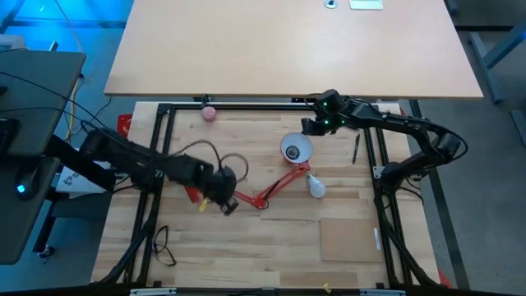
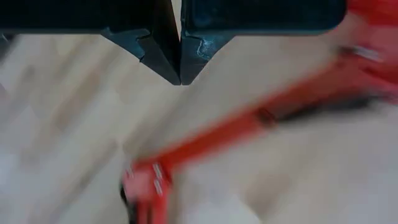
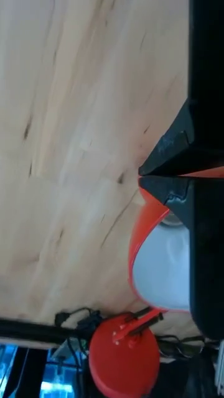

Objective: Screw lightbulb
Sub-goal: Prepare the desk lamp

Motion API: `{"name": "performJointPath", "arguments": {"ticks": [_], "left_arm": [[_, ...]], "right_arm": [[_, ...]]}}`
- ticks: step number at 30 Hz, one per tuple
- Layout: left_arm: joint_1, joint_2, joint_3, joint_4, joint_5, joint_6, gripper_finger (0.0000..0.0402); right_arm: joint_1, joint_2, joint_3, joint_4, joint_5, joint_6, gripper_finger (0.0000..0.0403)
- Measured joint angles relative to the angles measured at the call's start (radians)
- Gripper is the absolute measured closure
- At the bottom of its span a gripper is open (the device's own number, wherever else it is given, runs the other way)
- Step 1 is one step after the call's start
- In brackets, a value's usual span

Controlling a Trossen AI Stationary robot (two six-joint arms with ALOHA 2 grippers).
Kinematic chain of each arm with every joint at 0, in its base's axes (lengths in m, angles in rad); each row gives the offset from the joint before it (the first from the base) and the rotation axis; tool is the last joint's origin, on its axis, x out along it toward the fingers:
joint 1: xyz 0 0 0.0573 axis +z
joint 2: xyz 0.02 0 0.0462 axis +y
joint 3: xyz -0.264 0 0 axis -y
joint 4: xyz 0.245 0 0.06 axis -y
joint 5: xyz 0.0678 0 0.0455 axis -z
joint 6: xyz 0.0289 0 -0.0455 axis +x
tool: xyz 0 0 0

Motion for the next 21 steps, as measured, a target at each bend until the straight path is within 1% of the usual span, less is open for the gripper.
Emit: {"name": "performJointPath", "arguments": {"ticks": [4, 7, 9, 12, 14, 17, 21], "left_arm": [[-0.077, 0.001, -0.051, 0.073, 0.047, -0.088, 0.0401], [-0.109, 0.024, -0.095, 0.075, 0.041, -0.144, 0.0401], [-0.101, 0.036, -0.127, 0.071, 0.011, -0.183, 0.0401], [-0.072, 0.059, -0.174, 0.094, -0.039, -0.190, 0.0402], [-0.046, 0.071, -0.205, 0.117, -0.038, -0.187, 0.0402], [-0.005, 0.081, -0.245, 0.137, 0.004, -0.163, 0.0401], [0.032, 0.070, -0.262, 0.129, 0.012, -0.115, 0.0401]], "right_arm": [[0.001, 0.003, 0.000, 0.016, 0.002, 0.024, 0.0402], [0.001, 0.003, 0.000, 0.033, 0.005, 0.037, 0.0402], [0.001, 0.003, 0.000, 0.039, 0.004, 0.046, 0.0402], [0.001, 0.003, 0.000, 0.039, 0.003, 0.051, 0.0402], [0.002, 0.003, 0.000, 0.039, 0.002, 0.050, 0.0403], [0.002, 0.003, 0.000, 0.039, -0.015, 0.065, 0.0403], [0.032, 0.003, 0.000, 0.016, -0.023, 0.063, 0.0403]]}}
